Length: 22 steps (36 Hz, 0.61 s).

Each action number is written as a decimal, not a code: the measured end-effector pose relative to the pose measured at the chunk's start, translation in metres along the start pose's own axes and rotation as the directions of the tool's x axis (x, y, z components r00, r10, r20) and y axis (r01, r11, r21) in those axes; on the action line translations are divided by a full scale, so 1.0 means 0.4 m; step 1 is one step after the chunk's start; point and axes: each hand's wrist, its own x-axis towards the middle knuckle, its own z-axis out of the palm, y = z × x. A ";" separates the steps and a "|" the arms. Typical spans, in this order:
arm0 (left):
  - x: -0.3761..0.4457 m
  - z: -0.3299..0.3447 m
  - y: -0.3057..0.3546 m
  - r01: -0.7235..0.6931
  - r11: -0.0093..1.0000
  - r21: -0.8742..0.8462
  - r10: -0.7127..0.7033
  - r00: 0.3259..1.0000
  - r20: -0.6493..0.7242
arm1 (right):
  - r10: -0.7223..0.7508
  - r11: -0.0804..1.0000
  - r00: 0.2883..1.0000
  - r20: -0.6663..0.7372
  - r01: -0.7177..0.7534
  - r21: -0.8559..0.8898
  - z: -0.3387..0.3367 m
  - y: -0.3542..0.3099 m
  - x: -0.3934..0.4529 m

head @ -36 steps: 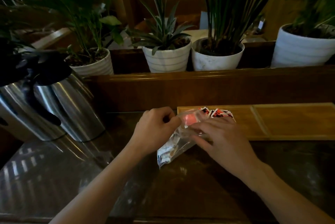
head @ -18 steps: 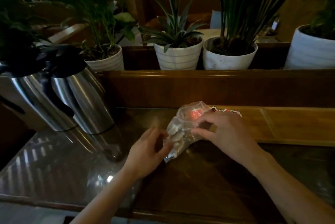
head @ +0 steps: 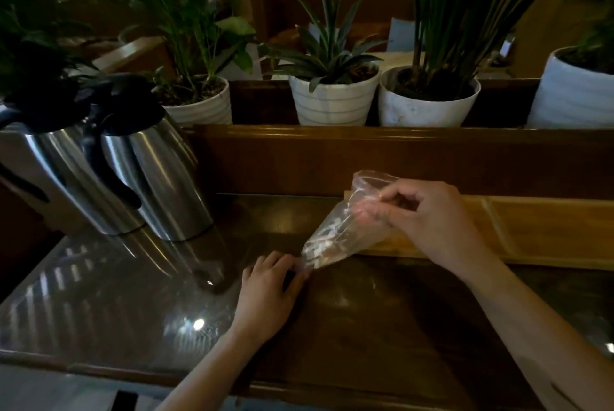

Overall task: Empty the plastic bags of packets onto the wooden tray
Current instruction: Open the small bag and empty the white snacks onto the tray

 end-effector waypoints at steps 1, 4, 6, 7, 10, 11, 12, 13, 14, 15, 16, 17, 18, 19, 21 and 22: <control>0.003 -0.003 0.000 -0.006 0.997 -0.083 0.004 1.000 -0.022 | 0.032 0.999 0.999 -0.019 -0.031 0.014 -0.005 0.004 0.003; 0.012 -0.014 0.009 0.007 0.939 -0.345 -0.031 0.997 -0.064 | 0.130 0.988 0.990 -0.062 -0.125 0.086 -0.026 0.027 0.010; 0.021 -0.021 0.019 0.016 0.881 -0.474 -0.063 0.994 -0.084 | 0.190 0.967 0.980 -0.064 -0.175 0.187 -0.043 0.043 0.011; 0.026 -0.025 0.025 0.021 0.850 -0.527 -0.081 0.993 -0.091 | 0.220 0.948 0.974 -0.058 -0.199 0.248 -0.052 0.049 0.009; 0.044 -0.032 0.048 0.044 0.744 -0.666 -0.123 0.990 -0.072 | 0.288 0.901 0.957 -0.028 -0.261 0.345 -0.078 0.062 0.000; 0.050 -0.032 0.058 0.042 0.713 -0.700 -0.122 0.990 -0.065 | 0.312 0.889 0.950 -0.015 -0.287 0.356 -0.087 0.066 -0.004; 0.057 -0.032 0.067 0.028 0.695 -0.719 -0.114 0.991 -0.071 | 0.338 0.875 0.941 -0.002 -0.313 0.368 -0.099 0.070 -0.008; 0.064 -0.031 0.077 0.006 0.685 -0.729 -0.100 0.991 -0.086 | 0.362 0.862 0.932 0.009 -0.339 0.377 -0.112 0.077 -0.012; 0.071 -0.030 0.087 -0.019 0.679 -0.734 -0.085 0.991 -0.104 | 0.385 0.852 0.923 0.020 -0.364 0.377 -0.125 0.083 -0.016; 0.077 -0.028 0.096 -0.039 0.676 -0.736 -0.072 0.990 -0.119 | 0.409 0.842 0.912 0.031 -0.391 0.371 -0.139 0.090 -0.021; 0.084 -0.025 0.106 -0.056 0.674 -0.736 -0.059 0.990 -0.129 | 0.433 0.833 0.901 0.038 -0.416 0.366 -0.153 0.097 -0.027; 0.091 -0.022 0.117 -0.069 0.672 -0.738 -0.048 0.989 -0.137 | 0.453 0.825 0.891 0.036 -0.434 0.362 -0.166 0.103 -0.034; 0.098 -0.019 0.129 -0.081 0.668 -0.740 -0.040 0.989 -0.144 | 0.470 0.819 0.883 0.023 -0.445 0.361 -0.179 0.109 -0.042; 0.104 -0.016 0.141 -0.093 0.664 -0.742 -0.032 0.988 -0.153 | 0.483 0.815 0.875 0.003 -0.451 0.363 -0.190 0.117 -0.051; 0.118 -0.008 0.172 -0.113 0.655 -0.747 -0.010 0.987 -0.158 | 0.515 0.801 0.856 -0.043 -0.464 0.378 -0.211 0.134 -0.071; 0.124 -0.003 0.189 -0.120 0.645 -0.755 0.004 0.988 -0.154 | 0.535 0.791 0.842 -0.067 -0.471 0.390 -0.222 0.143 -0.082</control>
